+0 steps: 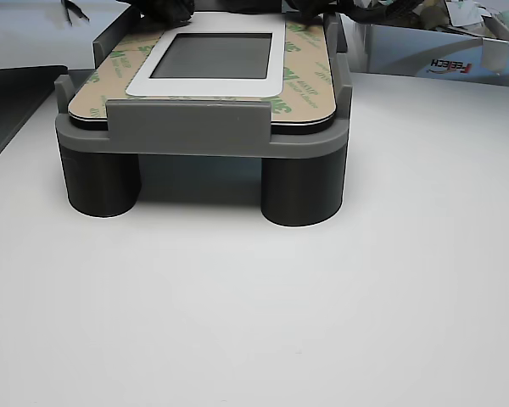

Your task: Peel off protective film from adhesive tape.

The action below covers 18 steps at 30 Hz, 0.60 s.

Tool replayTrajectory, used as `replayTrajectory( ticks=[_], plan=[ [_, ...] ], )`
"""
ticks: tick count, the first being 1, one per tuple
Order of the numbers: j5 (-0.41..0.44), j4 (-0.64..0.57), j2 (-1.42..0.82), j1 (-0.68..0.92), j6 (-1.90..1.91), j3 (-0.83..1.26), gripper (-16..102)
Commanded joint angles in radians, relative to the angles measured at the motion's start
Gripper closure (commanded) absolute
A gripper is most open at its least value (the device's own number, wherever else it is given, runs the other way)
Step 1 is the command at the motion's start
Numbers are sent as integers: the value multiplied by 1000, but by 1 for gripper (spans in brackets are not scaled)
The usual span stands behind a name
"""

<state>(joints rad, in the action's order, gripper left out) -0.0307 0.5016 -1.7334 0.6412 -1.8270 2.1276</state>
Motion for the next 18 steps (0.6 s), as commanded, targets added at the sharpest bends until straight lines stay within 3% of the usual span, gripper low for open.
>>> replayTrajectory(
  ticks=[1, 18],
  plan=[
    [-6, -5, -17, -23, -6, -9, 97],
    [-38, -48, -20, -55, -25, 31, 97]
  ],
)
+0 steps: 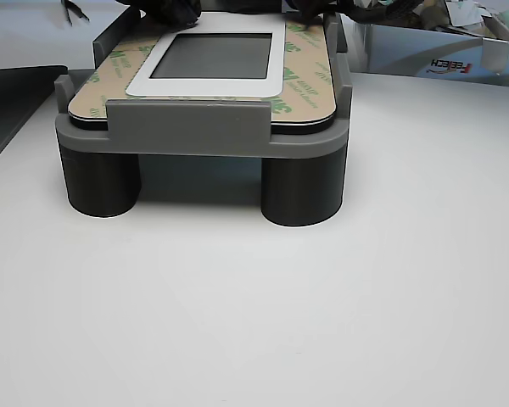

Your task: Peel off protective film from adhesive tape.

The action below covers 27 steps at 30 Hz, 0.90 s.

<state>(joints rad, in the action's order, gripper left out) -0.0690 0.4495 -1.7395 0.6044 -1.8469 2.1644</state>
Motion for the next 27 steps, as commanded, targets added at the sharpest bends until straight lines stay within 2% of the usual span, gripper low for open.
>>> replayTrajectory(
  ticks=[1, 16, 22, 23, 24, 25, 26, 27],
  plan=[
    [-2, 5, -14, -20, -6, -6, 97],
    [-2, -17, -34, -31, -12, 25, 97],
    [17, 55, -58, -40, -17, -14, 96],
    [25, 69, -75, -41, -17, -15, 92],
    [35, 86, -95, -43, -17, -15, 83],
    [43, 100, -120, -46, -17, -12, 58],
    [52, 109, -146, -49, -17, -8, 14],
    [64, 117, -175, -52, -11, -2, -10]
  ],
)
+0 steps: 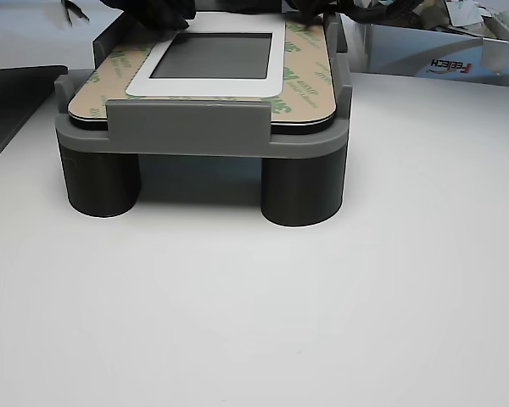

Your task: Peel off protective film from adhesive tape.

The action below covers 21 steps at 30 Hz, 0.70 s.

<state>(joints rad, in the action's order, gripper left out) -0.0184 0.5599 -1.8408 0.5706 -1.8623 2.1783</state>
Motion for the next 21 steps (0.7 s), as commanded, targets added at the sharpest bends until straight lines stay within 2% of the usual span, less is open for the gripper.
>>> replayTrajectory(
  ticks=[1, 4, 8, 9, 10, 11, 12, 13, 16, 17, 19, 21],
  plan=[
    [21, 28, -100, -23, 8, -14, -2],
    [31, 121, -172, -46, 23, -41, -12],
    [71, 281, -239, -75, 135, -91, -13],
    [66, 287, -267, -87, 153, -75, -8],
    [54, 270, -299, -106, 173, -49, -6],
    [49, 256, -336, -118, 215, -20, -12],
    [34, 232, -371, -137, 242, 11, -10],
    [2, 193, -402, -166, 270, 41, -7],
    [-94, 95, -472, -267, 356, 115, -12],
    [-100, 97, -503, -287, 419, 124, -14],
    [-71, 26, -584, -342, 756, 153, -14],
    [8, -2, -638, -400, 1111, 163, -14]
  ],
)
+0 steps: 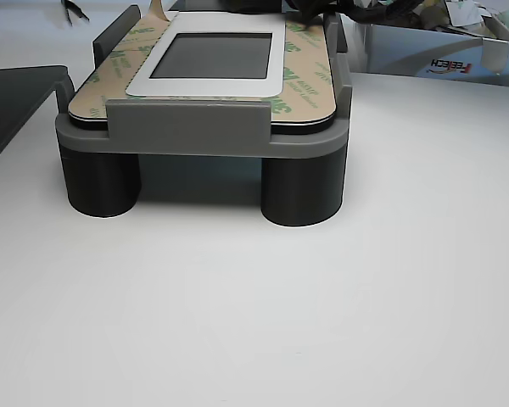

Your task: Peel off protective film from adhesive tape.

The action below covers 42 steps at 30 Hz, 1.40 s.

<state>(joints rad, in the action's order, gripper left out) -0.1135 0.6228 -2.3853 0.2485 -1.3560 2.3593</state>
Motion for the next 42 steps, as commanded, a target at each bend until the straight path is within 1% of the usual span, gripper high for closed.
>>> replayTrajectory(
  ticks=[1, 2, 4, 6, 9, 15, 19, 22, 25, 27, 30, 31, 33, 35, 42],
  plan=[
    [141, -25, -110, -115, 779, -32, -14],
    [172, 18, -126, -147, 940, -46, -14],
    [170, 121, -155, -219, 1150, -71, -14],
    [164, 195, -181, -275, 1313, -80, -14],
    [161, 264, -210, -333, 1483, -57, -14],
    [135, 333, -354, -411, 1543, 72, -14],
    [94, 322, -425, -414, 1459, 156, -14],
    [84, 325, -471, -414, 1448, 242, -14],
    [83, 328, -505, -400, 1436, 259, -14],
    [81, 341, -571, -400, 1436, 281, -14],
    [-3, 339, -571, -399, 1382, 281, -14],
    [2, 339, -569, -399, 1385, 281, -14],
    [44, 339, -569, -399, 1413, 281, -14],
    [67, 339, -569, -399, 1428, 281, -14],
    [67, 339, -569, -399, 1428, 281, -14]
  ],
)
